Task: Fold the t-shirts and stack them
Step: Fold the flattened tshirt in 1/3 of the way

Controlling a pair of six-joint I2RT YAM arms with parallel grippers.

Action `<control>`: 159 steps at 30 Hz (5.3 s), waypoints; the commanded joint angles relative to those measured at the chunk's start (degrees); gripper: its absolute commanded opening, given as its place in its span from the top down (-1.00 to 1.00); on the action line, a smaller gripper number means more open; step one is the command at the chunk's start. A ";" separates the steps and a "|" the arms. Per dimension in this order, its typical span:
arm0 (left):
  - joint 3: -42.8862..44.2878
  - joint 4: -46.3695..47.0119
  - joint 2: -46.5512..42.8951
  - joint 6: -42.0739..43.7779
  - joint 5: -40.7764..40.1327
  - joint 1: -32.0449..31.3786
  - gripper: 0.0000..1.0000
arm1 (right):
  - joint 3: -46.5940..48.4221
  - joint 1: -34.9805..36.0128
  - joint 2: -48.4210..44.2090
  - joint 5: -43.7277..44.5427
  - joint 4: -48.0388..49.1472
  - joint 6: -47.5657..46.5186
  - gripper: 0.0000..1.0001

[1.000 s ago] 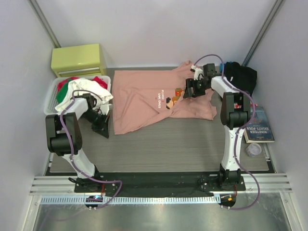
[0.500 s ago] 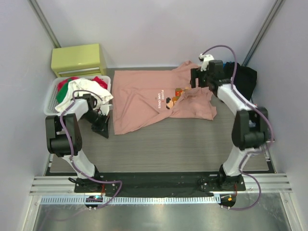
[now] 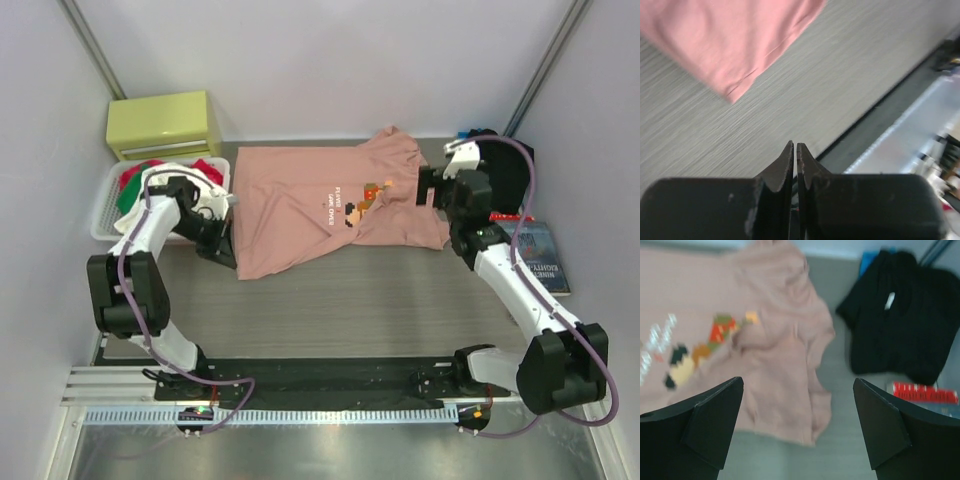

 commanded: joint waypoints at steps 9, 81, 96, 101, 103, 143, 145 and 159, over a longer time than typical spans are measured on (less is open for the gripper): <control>12.97 -20.32 18.84 0.91 18.21 0.00 0.55 | -10.06 -2.83 -15.75 -0.43 -7.08 -6.18 -0.98; 2.50 26.09 -11.21 -12.63 -19.23 -10.28 1.00 | -10.41 -4.15 -10.92 -11.68 -15.59 -5.48 0.98; 3.37 27.24 -9.67 -16.41 -29.95 -14.58 1.00 | -5.85 -4.06 -1.39 -17.19 -21.73 -5.74 0.98; 17.51 17.64 2.93 -16.41 -28.46 -15.29 1.00 | 8.64 -3.89 10.51 -24.07 -26.06 -4.33 0.99; 23.47 16.78 7.76 -16.15 -28.28 -15.46 1.00 | 16.28 -3.89 16.66 -24.25 -28.52 -5.56 0.98; 31.38 10.43 35.56 -13.60 -21.17 -10.89 1.00 | 30.58 -0.63 49.40 -25.99 -30.38 -4.86 0.99; 27.23 11.75 32.66 -13.43 -21.07 -10.98 0.99 | 27.31 -0.72 46.67 -27.05 -29.24 -4.42 0.99; 10.07 16.41 19.47 -13.34 -20.90 -13.88 1.00 | 0.85 2.35 22.31 -29.70 -22.82 0.85 0.98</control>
